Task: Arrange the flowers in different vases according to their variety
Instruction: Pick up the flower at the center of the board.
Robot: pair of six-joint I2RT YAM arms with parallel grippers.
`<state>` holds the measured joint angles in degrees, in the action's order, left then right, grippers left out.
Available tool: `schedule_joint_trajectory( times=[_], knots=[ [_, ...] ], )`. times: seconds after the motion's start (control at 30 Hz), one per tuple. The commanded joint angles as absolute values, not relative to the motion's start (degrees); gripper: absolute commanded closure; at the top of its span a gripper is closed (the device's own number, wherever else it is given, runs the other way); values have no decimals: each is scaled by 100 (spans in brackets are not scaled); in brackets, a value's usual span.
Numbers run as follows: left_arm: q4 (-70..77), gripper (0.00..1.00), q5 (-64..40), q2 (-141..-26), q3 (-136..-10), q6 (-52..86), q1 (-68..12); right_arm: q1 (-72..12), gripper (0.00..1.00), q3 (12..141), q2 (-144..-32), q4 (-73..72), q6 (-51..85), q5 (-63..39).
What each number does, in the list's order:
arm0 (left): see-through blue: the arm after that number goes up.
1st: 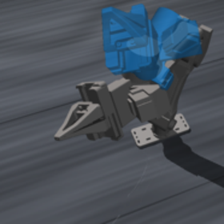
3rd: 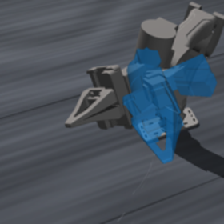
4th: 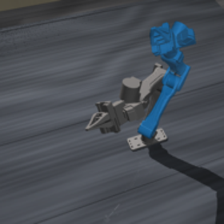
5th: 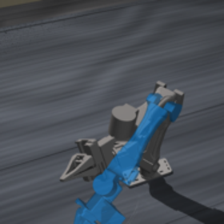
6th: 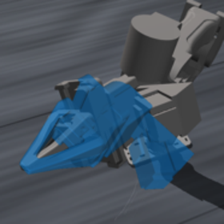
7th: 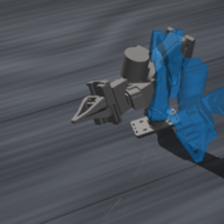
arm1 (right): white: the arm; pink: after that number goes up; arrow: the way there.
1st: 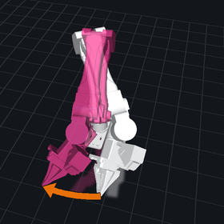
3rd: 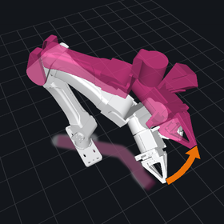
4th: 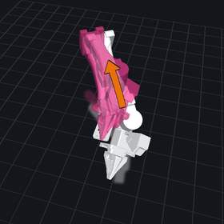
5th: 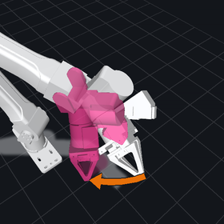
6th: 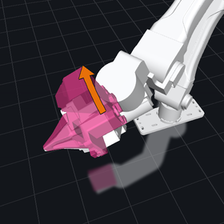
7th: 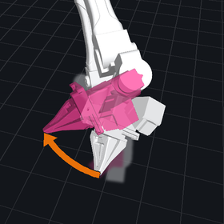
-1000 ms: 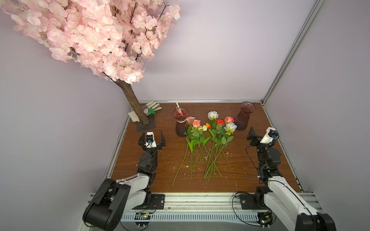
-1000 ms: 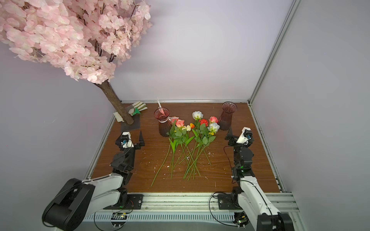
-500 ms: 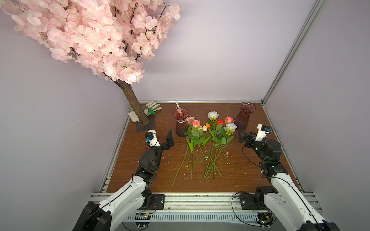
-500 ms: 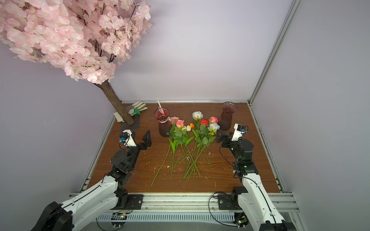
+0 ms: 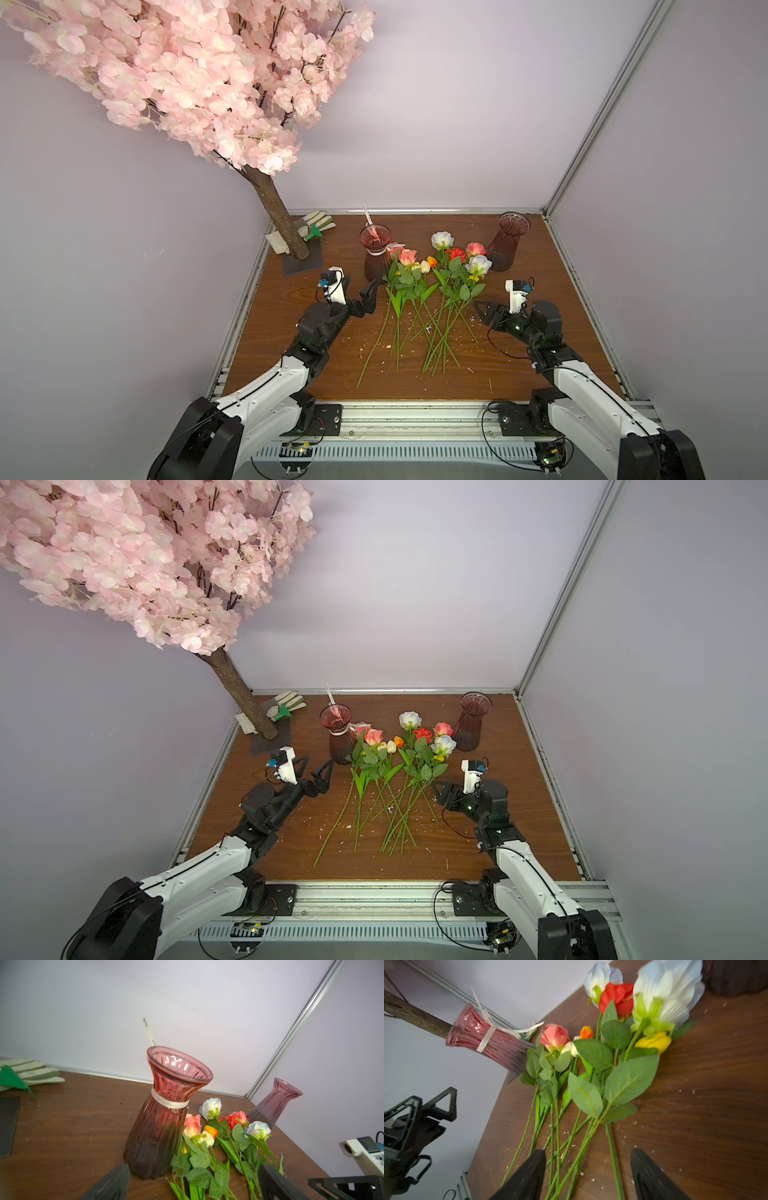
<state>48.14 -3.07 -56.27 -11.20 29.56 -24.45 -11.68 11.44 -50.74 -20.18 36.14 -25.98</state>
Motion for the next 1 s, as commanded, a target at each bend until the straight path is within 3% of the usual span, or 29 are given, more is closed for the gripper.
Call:
schedule_joint_trajectory(
  times=[0.0, 0.27, 0.7, 0.97],
  knots=[
    [5212, 0, -458, -5903, -1076, 3628, -2181, -1590, 33, 1116, -5206, -2532, 3981, -2254],
    [5405, 0, -528, -6073, -1033, 3603, -2180, -2221, 46, 1141, -5912, -3034, 4257, -1682],
    [5400, 0, -606, -6008, -1023, 3606, -2179, -2320, 47, 1335, -6283, -2651, 4523, -1025],
    [5405, 0, -747, -6003, -1037, 3604, -2180, -2329, 57, 1382, -6683, -3084, 4693, -1184]
  ],
)
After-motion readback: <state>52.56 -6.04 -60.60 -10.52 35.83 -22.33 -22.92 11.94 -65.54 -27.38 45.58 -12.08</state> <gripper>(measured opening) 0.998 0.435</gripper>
